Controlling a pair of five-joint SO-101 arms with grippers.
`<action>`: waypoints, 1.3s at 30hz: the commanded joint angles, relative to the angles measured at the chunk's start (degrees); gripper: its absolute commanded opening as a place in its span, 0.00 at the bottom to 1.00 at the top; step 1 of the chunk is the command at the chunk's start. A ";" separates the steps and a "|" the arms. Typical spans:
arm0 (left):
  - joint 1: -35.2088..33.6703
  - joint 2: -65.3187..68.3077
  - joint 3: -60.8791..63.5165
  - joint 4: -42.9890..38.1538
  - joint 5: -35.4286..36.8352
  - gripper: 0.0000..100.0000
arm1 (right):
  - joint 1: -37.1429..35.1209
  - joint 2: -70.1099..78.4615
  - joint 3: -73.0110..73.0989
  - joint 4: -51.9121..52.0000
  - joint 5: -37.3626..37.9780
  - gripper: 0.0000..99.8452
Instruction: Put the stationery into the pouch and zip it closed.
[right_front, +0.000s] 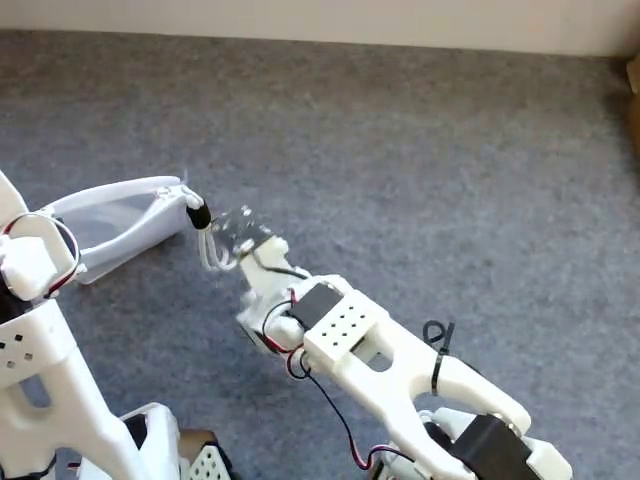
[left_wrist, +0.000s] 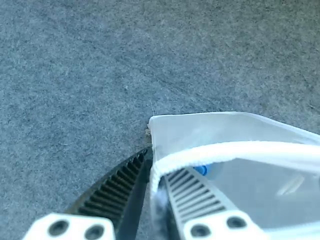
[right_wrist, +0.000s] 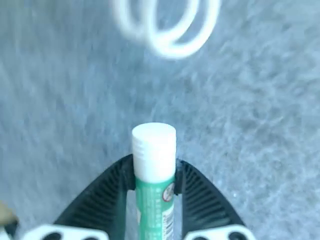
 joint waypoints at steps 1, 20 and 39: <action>1.45 0.13 1.54 -0.35 -0.26 0.01 | 0.92 -2.77 -2.59 -4.44 -7.91 0.01; 1.45 0.13 1.54 -0.35 -0.35 0.01 | 7.52 -3.82 -2.15 -19.56 -9.67 0.01; 1.45 0.13 1.54 -0.44 -0.35 0.01 | 7.69 -28.53 15.78 -38.29 -9.32 0.01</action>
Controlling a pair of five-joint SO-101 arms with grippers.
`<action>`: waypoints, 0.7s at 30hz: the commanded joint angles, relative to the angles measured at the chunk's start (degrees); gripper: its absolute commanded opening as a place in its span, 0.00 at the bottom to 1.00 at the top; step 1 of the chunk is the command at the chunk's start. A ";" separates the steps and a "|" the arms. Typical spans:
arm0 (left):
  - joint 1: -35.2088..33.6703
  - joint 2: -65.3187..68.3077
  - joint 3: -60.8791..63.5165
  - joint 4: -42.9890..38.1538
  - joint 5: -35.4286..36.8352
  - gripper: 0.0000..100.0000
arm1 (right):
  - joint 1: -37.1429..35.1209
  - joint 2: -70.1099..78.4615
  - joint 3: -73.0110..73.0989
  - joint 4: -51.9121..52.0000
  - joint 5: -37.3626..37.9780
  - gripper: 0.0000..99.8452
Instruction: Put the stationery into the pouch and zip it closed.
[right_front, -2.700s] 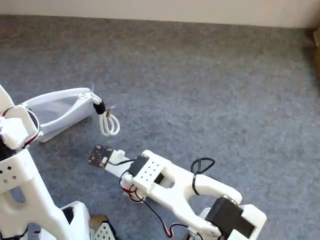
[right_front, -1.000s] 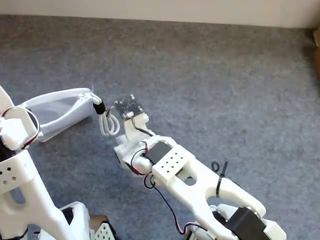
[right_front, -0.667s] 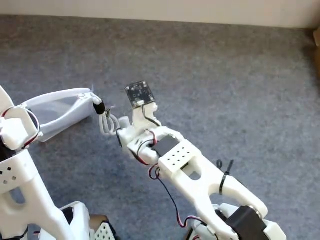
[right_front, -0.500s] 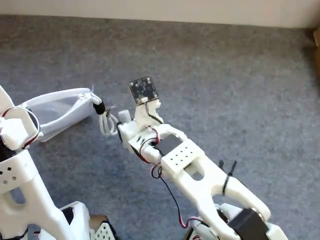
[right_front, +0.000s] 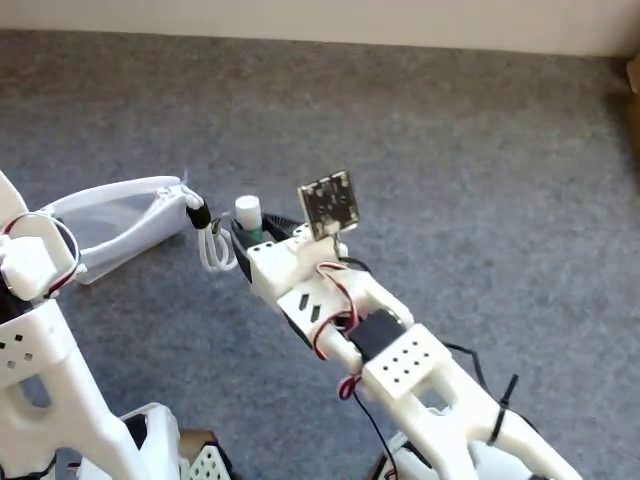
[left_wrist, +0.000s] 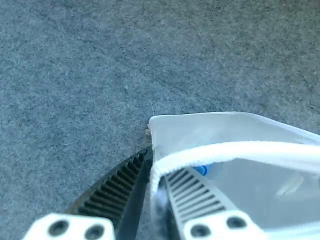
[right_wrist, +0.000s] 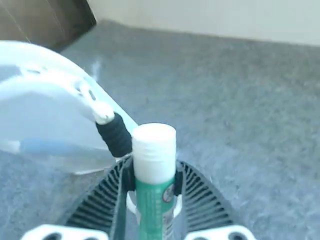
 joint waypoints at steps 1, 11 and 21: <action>1.45 0.13 1.54 -0.44 -0.35 0.01 | 0.92 -5.76 0.31 -3.30 -0.35 0.01; 1.45 0.13 1.54 -0.44 -0.35 0.01 | 0.66 -16.40 -0.04 -3.38 -0.26 0.01; 1.36 0.13 1.54 -0.44 -0.44 0.01 | -5.58 -22.02 -11.56 -3.65 -0.18 0.00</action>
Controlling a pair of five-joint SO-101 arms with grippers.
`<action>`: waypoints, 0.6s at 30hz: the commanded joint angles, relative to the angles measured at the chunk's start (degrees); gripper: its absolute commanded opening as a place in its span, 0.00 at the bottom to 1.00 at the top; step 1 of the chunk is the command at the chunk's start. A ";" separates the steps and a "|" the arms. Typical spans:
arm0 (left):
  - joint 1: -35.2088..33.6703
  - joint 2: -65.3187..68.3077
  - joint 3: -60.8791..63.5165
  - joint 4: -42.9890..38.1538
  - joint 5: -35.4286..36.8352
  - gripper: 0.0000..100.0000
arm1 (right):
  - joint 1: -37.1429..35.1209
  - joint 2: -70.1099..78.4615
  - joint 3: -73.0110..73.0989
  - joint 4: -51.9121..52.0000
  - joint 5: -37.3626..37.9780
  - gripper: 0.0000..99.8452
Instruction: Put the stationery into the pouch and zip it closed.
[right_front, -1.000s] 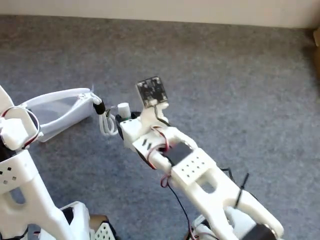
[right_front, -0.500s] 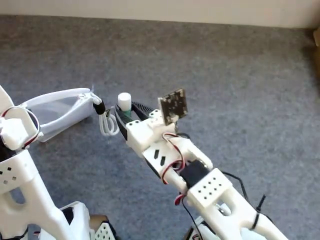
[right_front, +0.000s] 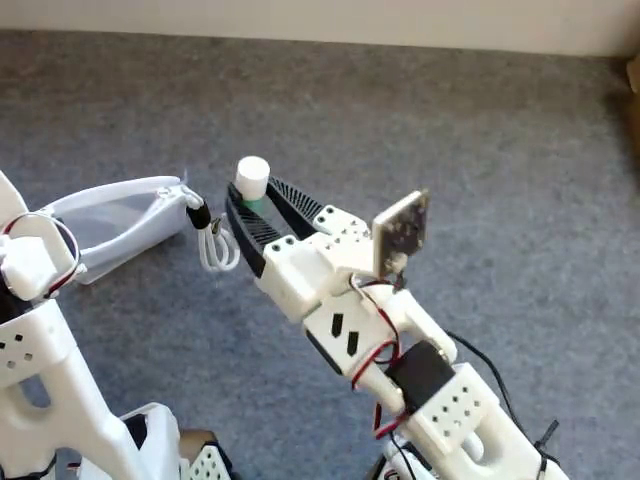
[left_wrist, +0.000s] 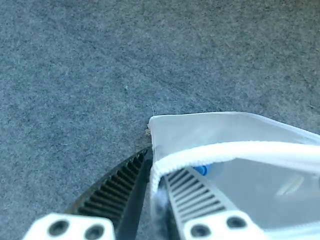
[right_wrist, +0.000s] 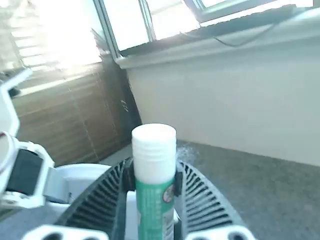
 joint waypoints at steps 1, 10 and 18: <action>1.36 0.13 1.54 -0.44 -0.44 0.01 | -4.00 -2.59 -9.01 -1.71 -0.18 0.00; 1.36 0.13 1.54 -0.44 -0.44 0.01 | -8.75 2.59 -26.07 -1.71 -0.18 0.00; 1.36 0.13 1.54 -0.44 -0.35 0.01 | -8.92 4.09 -29.23 -1.71 -0.18 0.00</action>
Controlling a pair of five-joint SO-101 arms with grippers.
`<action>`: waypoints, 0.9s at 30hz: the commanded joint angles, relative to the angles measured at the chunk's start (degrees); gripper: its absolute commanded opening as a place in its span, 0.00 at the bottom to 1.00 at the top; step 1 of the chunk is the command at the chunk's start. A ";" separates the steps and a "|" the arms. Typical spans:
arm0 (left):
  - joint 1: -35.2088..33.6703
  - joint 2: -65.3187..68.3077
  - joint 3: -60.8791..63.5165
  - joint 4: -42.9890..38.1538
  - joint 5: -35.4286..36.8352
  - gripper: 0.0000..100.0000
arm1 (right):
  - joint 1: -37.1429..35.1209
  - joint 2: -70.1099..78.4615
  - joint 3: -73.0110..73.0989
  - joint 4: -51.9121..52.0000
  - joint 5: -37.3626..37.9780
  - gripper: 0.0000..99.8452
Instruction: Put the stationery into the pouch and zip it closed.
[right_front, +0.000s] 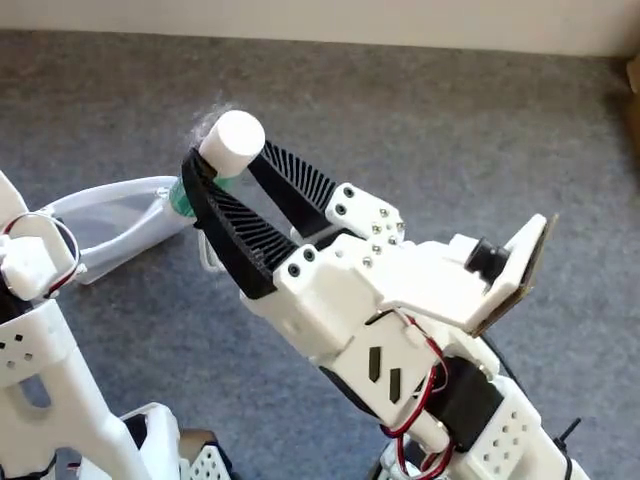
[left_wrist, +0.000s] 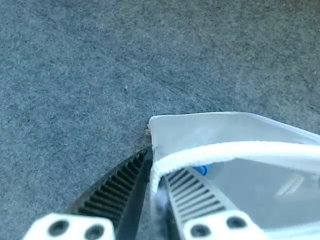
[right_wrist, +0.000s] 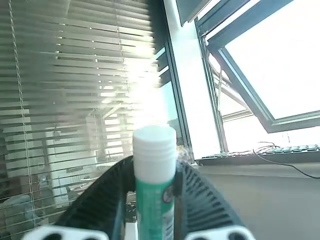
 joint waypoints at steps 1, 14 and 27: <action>1.45 0.13 1.54 -0.44 -0.26 0.01 | -1.19 0.40 -3.47 -1.63 -0.18 0.00; 1.45 0.13 1.63 -0.44 -0.26 0.01 | -3.74 11.30 -3.82 -6.11 -0.18 0.00; 1.45 0.13 1.63 -0.44 -0.26 0.01 | 1.45 28.53 -3.47 -23.16 -0.18 0.00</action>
